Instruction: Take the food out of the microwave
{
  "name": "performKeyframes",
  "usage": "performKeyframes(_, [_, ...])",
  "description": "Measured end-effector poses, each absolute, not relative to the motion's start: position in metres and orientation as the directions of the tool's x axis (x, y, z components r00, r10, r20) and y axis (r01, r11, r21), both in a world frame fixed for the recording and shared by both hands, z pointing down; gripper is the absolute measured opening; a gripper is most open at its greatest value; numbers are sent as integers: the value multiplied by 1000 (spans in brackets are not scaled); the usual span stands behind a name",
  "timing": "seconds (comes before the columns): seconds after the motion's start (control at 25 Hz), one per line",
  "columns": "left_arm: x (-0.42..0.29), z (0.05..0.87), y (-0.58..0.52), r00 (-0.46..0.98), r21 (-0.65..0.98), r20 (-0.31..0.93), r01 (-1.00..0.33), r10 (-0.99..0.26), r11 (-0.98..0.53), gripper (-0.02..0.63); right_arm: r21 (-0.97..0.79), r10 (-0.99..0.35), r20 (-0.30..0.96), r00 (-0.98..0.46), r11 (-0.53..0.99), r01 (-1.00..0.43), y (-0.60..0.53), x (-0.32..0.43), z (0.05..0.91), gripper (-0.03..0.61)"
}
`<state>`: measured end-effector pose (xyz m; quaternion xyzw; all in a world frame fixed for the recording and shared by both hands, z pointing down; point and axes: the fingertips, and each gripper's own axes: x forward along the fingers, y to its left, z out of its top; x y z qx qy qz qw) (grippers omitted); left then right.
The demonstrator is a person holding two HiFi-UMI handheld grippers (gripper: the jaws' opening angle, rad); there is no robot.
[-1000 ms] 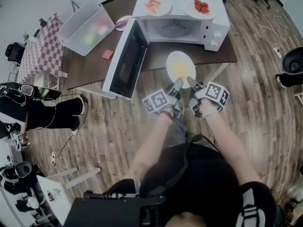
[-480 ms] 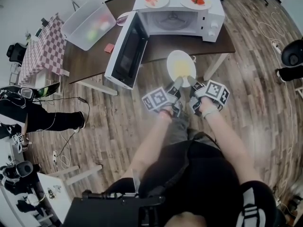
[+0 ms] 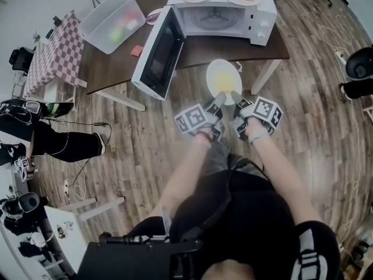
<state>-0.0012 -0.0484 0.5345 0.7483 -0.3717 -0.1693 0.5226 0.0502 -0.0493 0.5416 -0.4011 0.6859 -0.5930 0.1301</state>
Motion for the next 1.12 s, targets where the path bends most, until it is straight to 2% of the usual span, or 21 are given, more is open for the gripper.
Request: performKeyframes(1.12, [-39,543,-42,717,909,203,-392,-667,-144,58,-913,-725,343,-597,-109,-392,-39,12,550,20])
